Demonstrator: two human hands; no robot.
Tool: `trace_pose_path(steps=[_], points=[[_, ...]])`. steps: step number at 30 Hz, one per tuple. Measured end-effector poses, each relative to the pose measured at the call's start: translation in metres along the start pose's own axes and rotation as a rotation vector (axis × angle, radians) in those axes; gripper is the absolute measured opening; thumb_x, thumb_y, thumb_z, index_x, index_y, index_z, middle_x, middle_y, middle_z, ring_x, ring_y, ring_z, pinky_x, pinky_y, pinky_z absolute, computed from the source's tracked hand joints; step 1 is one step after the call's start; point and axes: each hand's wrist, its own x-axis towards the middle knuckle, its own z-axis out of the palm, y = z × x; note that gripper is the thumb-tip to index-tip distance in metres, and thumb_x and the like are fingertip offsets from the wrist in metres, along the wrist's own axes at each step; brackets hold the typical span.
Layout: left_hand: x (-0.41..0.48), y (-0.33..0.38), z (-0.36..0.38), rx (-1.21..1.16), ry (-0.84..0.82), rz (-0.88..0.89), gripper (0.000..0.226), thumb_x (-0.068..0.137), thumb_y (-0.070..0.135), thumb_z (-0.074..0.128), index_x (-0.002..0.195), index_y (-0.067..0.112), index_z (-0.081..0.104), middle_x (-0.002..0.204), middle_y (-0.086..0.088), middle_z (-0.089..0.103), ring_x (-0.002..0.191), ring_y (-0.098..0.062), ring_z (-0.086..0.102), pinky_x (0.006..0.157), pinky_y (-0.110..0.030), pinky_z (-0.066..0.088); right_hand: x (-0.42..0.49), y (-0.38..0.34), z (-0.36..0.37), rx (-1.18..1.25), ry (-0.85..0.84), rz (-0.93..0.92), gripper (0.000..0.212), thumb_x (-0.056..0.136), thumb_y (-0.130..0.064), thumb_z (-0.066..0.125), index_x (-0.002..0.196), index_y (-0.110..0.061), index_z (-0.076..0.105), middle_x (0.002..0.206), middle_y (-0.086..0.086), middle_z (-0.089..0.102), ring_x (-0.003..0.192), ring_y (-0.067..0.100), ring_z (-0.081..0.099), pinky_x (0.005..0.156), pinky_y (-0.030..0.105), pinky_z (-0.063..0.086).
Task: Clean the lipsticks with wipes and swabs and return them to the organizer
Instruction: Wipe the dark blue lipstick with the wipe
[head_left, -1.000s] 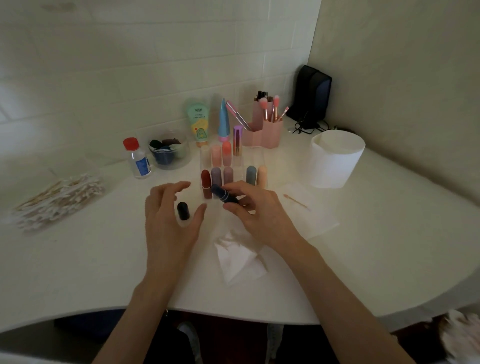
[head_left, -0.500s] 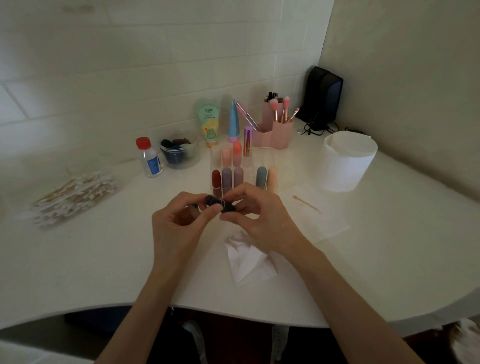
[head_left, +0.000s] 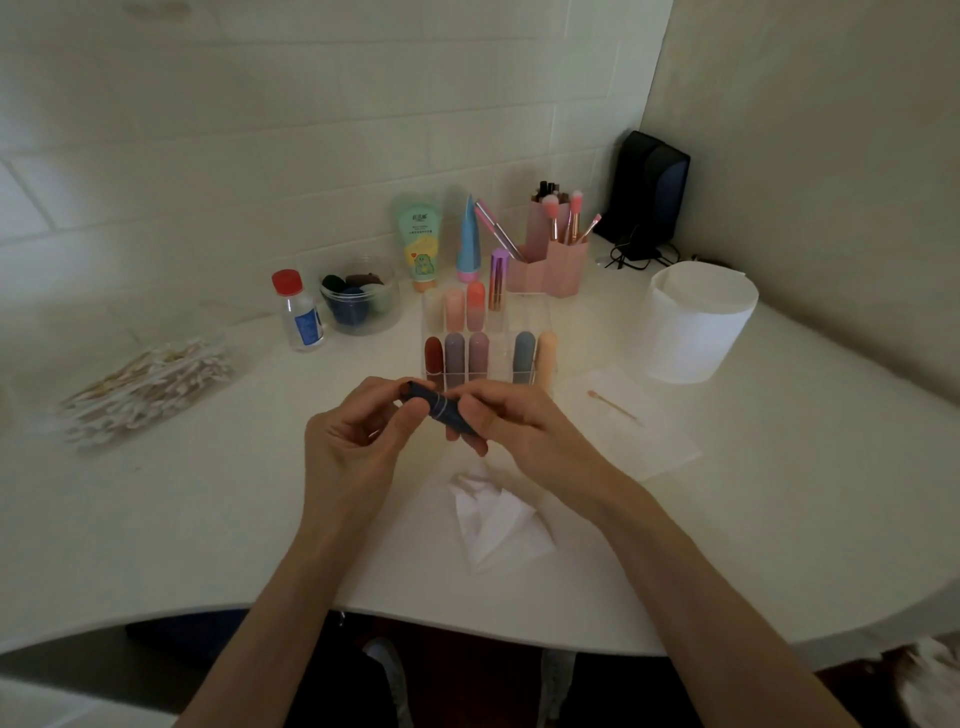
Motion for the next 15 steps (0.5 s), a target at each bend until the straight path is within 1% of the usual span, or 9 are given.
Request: trace_pose_path(steps=[2, 3, 4, 5, 7, 8, 11, 13, 15], points=[[0.0, -0.002, -0.001, -0.047, 0.014, -0.022, 0.024, 0.095, 0.022, 0.069, 0.113, 0.008, 0.074, 0.093, -0.008, 0.069, 0.083, -0.036, 0.059, 0.078, -0.051, 0.054, 0.001, -0.002, 0.004, 0.031, 0.039, 0.002, 0.023, 0.1, -0.019, 0.064, 0.121, -0.009, 0.067, 0.093, 0.001, 0.074, 0.079, 0.011, 0.066, 0.081, 0.029, 0.055], [0.0, -0.002, -0.001, -0.065, 0.015, -0.032, 0.024, 0.095, 0.023, 0.07, 0.113, 0.008, 0.075, 0.093, -0.01, 0.068, 0.082, -0.04, 0.057, 0.077, -0.053, 0.052, 0.001, -0.001, 0.006, 0.016, 0.078, 0.004, 0.028, 0.094, -0.02, 0.073, 0.12, -0.013, 0.067, 0.099, -0.003, 0.076, 0.087, 0.011, 0.07, 0.087, 0.031, 0.057], [0.0, -0.001, 0.0, -0.075, 0.014, -0.039, 0.023, 0.094, 0.022, 0.07, 0.113, 0.008, 0.075, 0.092, -0.01, 0.068, 0.081, -0.04, 0.056, 0.074, -0.05, 0.051, 0.001, 0.0, 0.009, -0.002, 0.116, -0.002, 0.03, 0.089, -0.021, 0.079, 0.116, -0.014, 0.068, 0.102, -0.004, 0.076, 0.091, 0.012, 0.072, 0.09, 0.033, 0.058], [0.0, 0.001, 0.001, -0.075, 0.009, -0.045, 0.022, 0.095, 0.021, 0.07, 0.112, 0.008, 0.074, 0.091, -0.008, 0.068, 0.078, -0.033, 0.057, 0.071, -0.044, 0.05, 0.001, 0.002, 0.011, -0.009, 0.143, -0.009, 0.028, 0.087, -0.02, 0.081, 0.111, -0.014, 0.069, 0.1, -0.004, 0.077, 0.087, 0.014, 0.073, 0.088, 0.033, 0.059], [-0.001, 0.006, 0.002, -0.063, 0.001, -0.048, 0.02, 0.094, 0.018, 0.066, 0.11, 0.007, 0.074, 0.09, 0.001, 0.067, 0.078, -0.014, 0.058, 0.072, -0.029, 0.048, 0.001, 0.003, 0.014, 0.015, 0.141, -0.019, 0.017, 0.092, -0.019, 0.076, 0.108, -0.012, 0.071, 0.09, -0.002, 0.075, 0.073, 0.015, 0.07, 0.077, 0.03, 0.059], [-0.001, 0.007, 0.002, -0.057, -0.007, -0.05, 0.02, 0.094, 0.018, 0.063, 0.108, 0.008, 0.074, 0.089, 0.002, 0.067, 0.08, -0.012, 0.059, 0.074, -0.028, 0.049, 0.001, 0.003, 0.015, 0.006, 0.118, -0.039, 0.014, 0.097, -0.019, 0.07, 0.107, -0.01, 0.071, 0.084, -0.001, 0.072, 0.067, 0.015, 0.066, 0.071, 0.027, 0.057], [-0.001, 0.008, 0.0, -0.087, -0.024, -0.075, 0.017, 0.095, 0.021, 0.062, 0.103, 0.016, 0.076, 0.089, -0.002, 0.065, 0.082, -0.014, 0.058, 0.078, -0.036, 0.05, 0.0, -0.001, 0.017, -0.006, 0.053, -0.093, 0.028, 0.105, -0.026, 0.053, 0.103, -0.002, 0.069, 0.069, -0.001, 0.058, 0.056, 0.011, 0.05, 0.057, 0.021, 0.043], [-0.002, 0.008, 0.0, -0.12, -0.044, -0.086, 0.017, 0.095, 0.021, 0.061, 0.1, 0.025, 0.077, 0.089, 0.0, 0.067, 0.082, -0.013, 0.059, 0.078, -0.032, 0.05, -0.003, -0.008, 0.014, 0.152, -0.028, -0.024, 0.038, 0.107, -0.027, 0.045, 0.103, 0.004, 0.066, 0.065, -0.001, 0.046, 0.055, 0.012, 0.039, 0.054, 0.023, 0.033], [-0.003, 0.009, 0.0, -0.136, -0.066, -0.098, 0.018, 0.094, 0.021, 0.06, 0.101, 0.025, 0.076, 0.089, 0.006, 0.069, 0.083, -0.011, 0.062, 0.08, -0.026, 0.051, -0.005, -0.012, 0.009, 0.293, -0.122, 0.089, 0.046, 0.111, -0.029, 0.038, 0.103, 0.007, 0.064, 0.065, 0.001, 0.037, 0.055, 0.012, 0.033, 0.054, 0.023, 0.031]])
